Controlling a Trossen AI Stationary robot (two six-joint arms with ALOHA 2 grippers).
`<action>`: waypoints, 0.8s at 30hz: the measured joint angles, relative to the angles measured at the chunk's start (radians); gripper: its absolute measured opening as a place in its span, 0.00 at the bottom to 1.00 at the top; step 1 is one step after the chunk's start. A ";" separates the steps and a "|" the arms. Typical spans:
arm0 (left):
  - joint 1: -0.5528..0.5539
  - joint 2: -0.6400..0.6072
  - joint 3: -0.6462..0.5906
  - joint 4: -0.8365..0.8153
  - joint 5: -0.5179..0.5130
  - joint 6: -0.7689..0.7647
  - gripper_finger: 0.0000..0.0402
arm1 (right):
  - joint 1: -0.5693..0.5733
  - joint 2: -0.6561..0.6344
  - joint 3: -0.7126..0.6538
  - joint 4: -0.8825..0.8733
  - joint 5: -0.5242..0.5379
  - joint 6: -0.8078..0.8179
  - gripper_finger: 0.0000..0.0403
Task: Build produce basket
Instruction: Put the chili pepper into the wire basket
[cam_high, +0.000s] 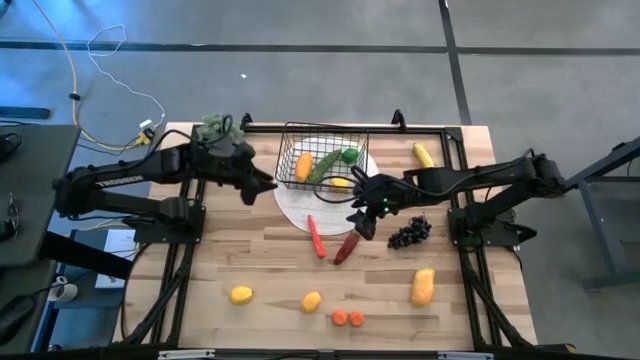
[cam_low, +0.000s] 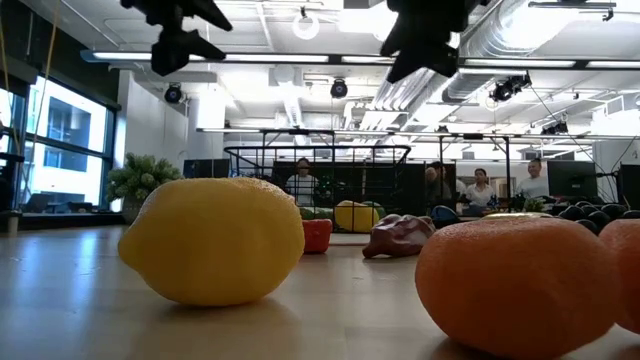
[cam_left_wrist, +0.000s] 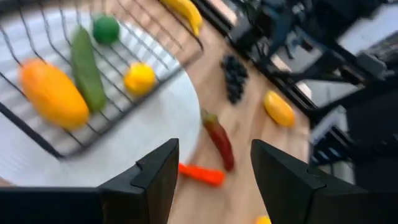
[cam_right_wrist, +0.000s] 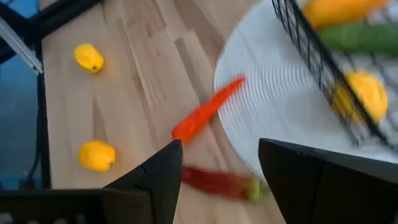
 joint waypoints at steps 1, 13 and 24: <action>-0.015 -0.001 0.000 -0.014 0.001 -0.020 0.47 | 0.004 0.002 0.000 0.003 0.007 -0.030 0.48; -0.165 0.000 0.000 -0.080 -0.028 -0.155 0.47 | 0.075 0.076 0.001 0.146 -0.042 -0.529 0.48; -0.189 0.000 0.000 -0.092 -0.074 -0.164 0.47 | 0.137 0.190 0.000 0.126 -0.051 -0.789 0.48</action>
